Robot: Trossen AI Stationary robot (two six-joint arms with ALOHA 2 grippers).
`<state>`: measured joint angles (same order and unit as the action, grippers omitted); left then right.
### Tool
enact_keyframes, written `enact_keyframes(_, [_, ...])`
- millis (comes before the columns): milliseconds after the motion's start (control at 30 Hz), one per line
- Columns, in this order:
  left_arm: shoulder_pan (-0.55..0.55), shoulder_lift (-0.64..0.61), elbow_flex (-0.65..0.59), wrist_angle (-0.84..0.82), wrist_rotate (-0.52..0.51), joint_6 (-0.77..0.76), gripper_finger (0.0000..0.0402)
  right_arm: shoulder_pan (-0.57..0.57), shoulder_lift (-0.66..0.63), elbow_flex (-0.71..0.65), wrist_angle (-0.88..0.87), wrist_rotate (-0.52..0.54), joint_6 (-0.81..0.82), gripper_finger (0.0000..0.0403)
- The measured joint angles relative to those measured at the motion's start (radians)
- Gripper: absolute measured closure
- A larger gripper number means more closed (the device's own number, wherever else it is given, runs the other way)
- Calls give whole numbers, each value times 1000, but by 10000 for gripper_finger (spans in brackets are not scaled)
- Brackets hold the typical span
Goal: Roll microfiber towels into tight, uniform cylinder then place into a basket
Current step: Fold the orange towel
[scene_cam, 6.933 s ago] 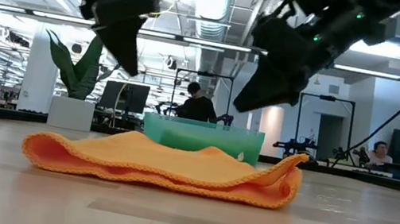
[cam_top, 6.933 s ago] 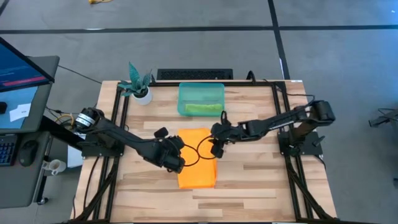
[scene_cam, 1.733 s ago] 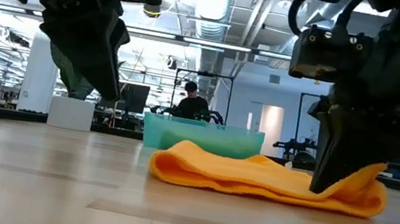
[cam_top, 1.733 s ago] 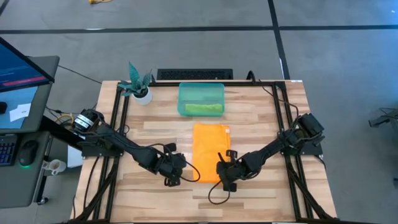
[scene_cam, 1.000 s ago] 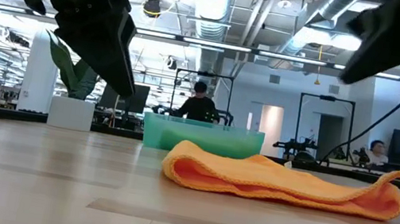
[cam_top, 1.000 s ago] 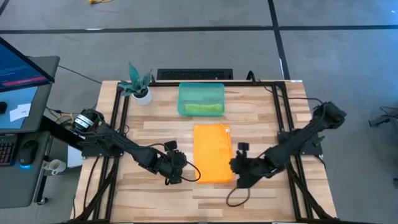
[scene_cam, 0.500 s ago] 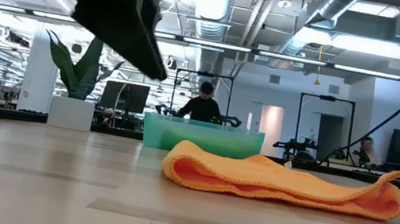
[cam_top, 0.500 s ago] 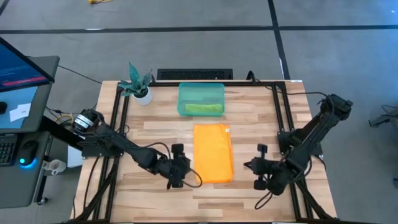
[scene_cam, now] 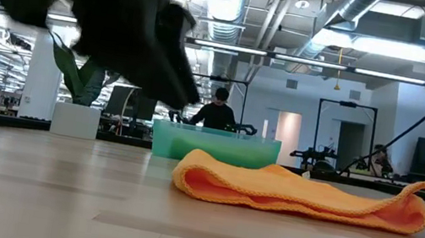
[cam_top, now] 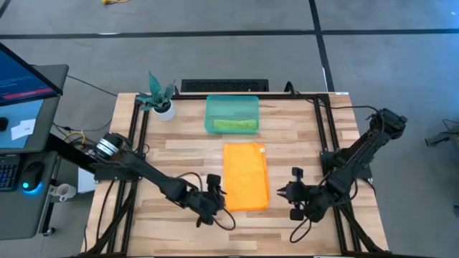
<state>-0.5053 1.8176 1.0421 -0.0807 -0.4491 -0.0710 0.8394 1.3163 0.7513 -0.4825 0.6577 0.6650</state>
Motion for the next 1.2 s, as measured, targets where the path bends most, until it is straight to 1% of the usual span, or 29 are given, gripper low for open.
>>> enact_keyframes(100, [-2, 72, 32, -7, 0, 39, 203, -23, 0, 0, 18, -58, -40, 314])
enact_keyframes(200, [-2, 120, 64, -3, 6, 55, 203, -46, 0, 0, 50, -114, -86, 284])
enact_keyframes(333, [-2, 166, 97, -8, 73, 59, 203, -69, 39, 0, 118, -177, -171, 238])
enact_keyframes(467, [-2, 181, 109, -7, 105, 60, 203, -69, 112, 0, 188, -194, -255, 197])
enact_keyframes(567, [0, 181, 107, -12, 113, 43, 203, -69, 168, 1, 250, -193, -306, 177])
enact_keyframes(700, [3, 181, 107, -12, 132, 34, 203, -74, 242, 1, 323, -206, -358, 169])
enact_keyframes(767, [9, 181, 107, -12, 139, 33, 203, -79, 274, 1, 326, -216, -374, 168])
enact_keyframes(867, [17, 181, 107, -12, 141, 32, 203, -93, 320, 1, 365, -216, -379, 168])
enact_keyframes(1000, [31, 181, 107, -14, 150, 23, 203, -110, 361, 1, 367, -220, -378, 168])
enact_keyframes(1200, [36, 181, 107, -15, 147, 23, 203, -130, 411, 3, 372, -285, -378, 168])
